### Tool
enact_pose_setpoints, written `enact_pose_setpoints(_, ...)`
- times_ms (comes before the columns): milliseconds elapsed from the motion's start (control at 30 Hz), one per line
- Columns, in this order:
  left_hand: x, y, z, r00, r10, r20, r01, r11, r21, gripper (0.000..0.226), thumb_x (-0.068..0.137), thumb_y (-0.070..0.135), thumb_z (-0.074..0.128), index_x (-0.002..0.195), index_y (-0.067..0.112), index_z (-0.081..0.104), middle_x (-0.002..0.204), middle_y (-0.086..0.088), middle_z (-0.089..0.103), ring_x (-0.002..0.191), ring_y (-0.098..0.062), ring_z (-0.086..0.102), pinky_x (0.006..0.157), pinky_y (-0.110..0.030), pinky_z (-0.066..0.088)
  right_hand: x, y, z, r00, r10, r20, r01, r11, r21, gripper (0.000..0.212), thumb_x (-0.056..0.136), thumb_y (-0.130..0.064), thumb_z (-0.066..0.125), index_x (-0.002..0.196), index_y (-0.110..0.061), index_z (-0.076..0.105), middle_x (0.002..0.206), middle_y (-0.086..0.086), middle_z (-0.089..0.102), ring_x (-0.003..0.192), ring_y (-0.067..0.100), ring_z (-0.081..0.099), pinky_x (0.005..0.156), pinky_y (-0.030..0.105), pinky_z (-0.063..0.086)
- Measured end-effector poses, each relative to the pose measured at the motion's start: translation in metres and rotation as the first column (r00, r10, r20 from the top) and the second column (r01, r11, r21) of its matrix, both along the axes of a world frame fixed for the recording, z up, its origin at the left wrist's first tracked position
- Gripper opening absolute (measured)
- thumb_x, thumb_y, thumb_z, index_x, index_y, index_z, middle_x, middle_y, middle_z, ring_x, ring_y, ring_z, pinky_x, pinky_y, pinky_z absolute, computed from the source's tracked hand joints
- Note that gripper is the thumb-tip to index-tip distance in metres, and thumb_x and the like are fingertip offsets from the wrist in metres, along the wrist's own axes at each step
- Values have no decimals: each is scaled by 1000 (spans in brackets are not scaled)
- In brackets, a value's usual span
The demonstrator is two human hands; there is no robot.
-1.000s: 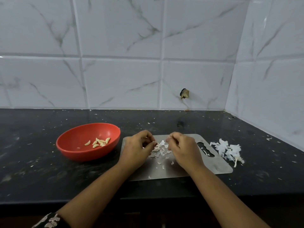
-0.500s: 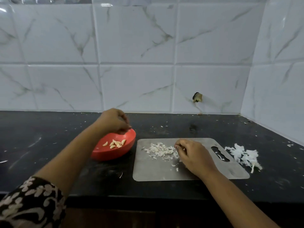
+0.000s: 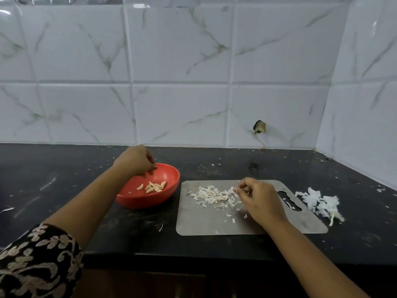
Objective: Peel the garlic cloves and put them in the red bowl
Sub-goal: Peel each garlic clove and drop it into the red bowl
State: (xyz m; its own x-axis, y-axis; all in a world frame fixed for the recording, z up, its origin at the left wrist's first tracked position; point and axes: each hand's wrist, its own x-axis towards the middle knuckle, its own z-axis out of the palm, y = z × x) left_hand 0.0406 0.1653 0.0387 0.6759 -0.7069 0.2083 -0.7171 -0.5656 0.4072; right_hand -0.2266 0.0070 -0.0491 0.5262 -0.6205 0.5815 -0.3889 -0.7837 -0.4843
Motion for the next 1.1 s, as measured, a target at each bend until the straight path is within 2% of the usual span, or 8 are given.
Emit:
enact_pose_setpoints(200, -66, -26, 5, 978, -206, 31, 207, 952, -223, 16, 87, 19, 68, 73, 24, 63, 67, 8, 70, 41, 4, 55, 60, -22, 48, -20, -20, 8, 927, -142, 348, 8, 934, 357, 23, 92, -25, 64, 69, -20, 67, 65, 2, 68, 60, 20, 62, 63, 33, 52)
enact_pose_setpoints(300, -97, -45, -4, 950, -313, 23, 306, 909, -283, 19, 86, 19, 68, 70, 27, 63, 65, 10, 69, 43, 6, 53, 66, -26, 52, -42, -30, 13, 923, -147, 357, -32, 892, 450, 14, 89, -18, 68, 75, -19, 71, 70, -1, 70, 63, 11, 61, 60, 24, 47)
enact_pose_setpoints(400, -119, -65, -22, 932, -356, 61, 361, 908, -211, 13, 86, 28, 68, 74, 27, 66, 68, 14, 69, 58, 1, 59, 71, -28, 54, -55, -31, 13, 931, -29, 363, -168, 850, 499, 7, 85, -13, 71, 80, -16, 74, 69, -2, 70, 54, 2, 56, 54, 16, 43)
enact_pose_setpoints(567, -138, -86, -57, 904, -426, 42, 426, 882, -200, 8, 90, 22, 64, 94, 25, 70, 89, 12, 67, 84, -4, 60, 84, -26, 51, -53, -42, 7, 989, -5, 149, -46, 941, 335, 7, 88, -17, 70, 84, -20, 76, 76, -3, 71, 70, 5, 64, 58, 8, 43)
enact_pose_setpoints(733, -133, -91, -83, 875, -471, 108, 483, 862, -154, 14, 92, 29, 60, 105, 29, 67, 104, 6, 63, 107, -8, 49, 87, -24, 41, -43, -50, 11, 998, -56, -34, 61, 981, 186, 18, 80, -18, 77, 67, -25, 67, 60, -10, 64, 54, 0, 57, 56, 16, 47)
enact_pose_setpoints(833, -129, -93, -87, 874, -462, 151, 482, 861, -162, 14, 92, 30, 60, 104, 31, 67, 102, 2, 59, 107, -9, 47, 87, -25, 40, -36, -45, 13, 988, 25, -150, -5, 991, 134, 27, 85, -11, 67, 73, -35, 65, 73, -14, 63, 62, 1, 58, 63, 22, 49)
enact_pose_setpoints(967, -128, -96, -91, 874, -450, 181, 480, 856, -189, 13, 91, 31, 60, 102, 34, 67, 102, 4, 59, 104, -8, 49, 86, -25, 41, -27, -34, 16, 933, 33, -358, -46, 999, -28, 20, 92, -23, 61, 103, -33, 73, 107, -16, 67, 95, 5, 61, 87, 26, 50)
enact_pose_setpoints(1100, -126, -97, -95, 878, -442, 183, 476, 847, -238, 13, 90, 30, 60, 99, 35, 67, 100, 6, 60, 99, -8, 51, 86, -27, 43, -23, -27, 17, 918, 7, -397, -57, 992, -115, 22, 94, -23, 58, 107, -33, 72, 108, -14, 70, 98, 5, 61, 94, 26, 48)
